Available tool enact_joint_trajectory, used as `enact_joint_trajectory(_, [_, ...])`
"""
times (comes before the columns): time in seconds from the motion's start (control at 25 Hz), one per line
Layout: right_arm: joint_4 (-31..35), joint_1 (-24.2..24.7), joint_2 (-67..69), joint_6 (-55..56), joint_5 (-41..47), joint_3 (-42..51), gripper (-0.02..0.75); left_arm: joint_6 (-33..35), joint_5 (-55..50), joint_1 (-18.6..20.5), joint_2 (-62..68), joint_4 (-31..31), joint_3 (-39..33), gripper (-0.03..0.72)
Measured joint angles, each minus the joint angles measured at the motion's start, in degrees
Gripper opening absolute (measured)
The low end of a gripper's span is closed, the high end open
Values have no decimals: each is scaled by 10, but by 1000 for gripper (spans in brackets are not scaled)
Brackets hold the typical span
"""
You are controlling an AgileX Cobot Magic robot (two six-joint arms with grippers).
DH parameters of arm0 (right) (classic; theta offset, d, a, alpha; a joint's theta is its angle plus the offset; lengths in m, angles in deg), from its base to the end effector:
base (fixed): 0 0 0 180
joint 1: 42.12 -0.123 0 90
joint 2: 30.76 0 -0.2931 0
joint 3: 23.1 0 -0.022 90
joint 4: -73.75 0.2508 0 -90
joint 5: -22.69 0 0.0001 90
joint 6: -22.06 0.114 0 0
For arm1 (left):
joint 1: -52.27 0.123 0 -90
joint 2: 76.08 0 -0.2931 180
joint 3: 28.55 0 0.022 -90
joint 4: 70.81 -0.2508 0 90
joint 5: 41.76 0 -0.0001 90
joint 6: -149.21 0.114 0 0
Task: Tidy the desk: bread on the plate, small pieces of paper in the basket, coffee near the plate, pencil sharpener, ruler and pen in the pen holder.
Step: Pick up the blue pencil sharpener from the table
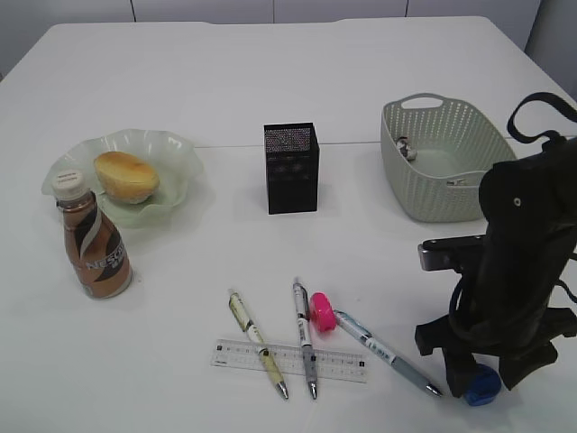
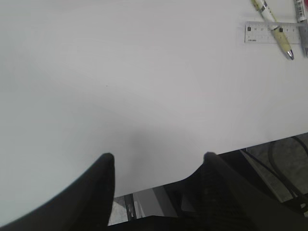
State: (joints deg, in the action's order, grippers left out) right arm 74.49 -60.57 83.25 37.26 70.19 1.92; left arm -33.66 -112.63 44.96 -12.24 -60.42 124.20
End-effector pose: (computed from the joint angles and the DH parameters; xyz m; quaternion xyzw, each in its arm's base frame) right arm 0.2721 0.0919 0.1026 0.0237 -0.9981 0.0122 0.0558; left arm 0.1534 -0.0393 0.2966 0.0222 0.9835 -0.1026 0.1476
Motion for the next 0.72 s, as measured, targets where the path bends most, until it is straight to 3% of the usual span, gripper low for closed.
enact_joint_trajectory(0.72, [3, 0, 0, -51, -7, 0, 486, -5, 0, 0, 0, 0, 0, 416])
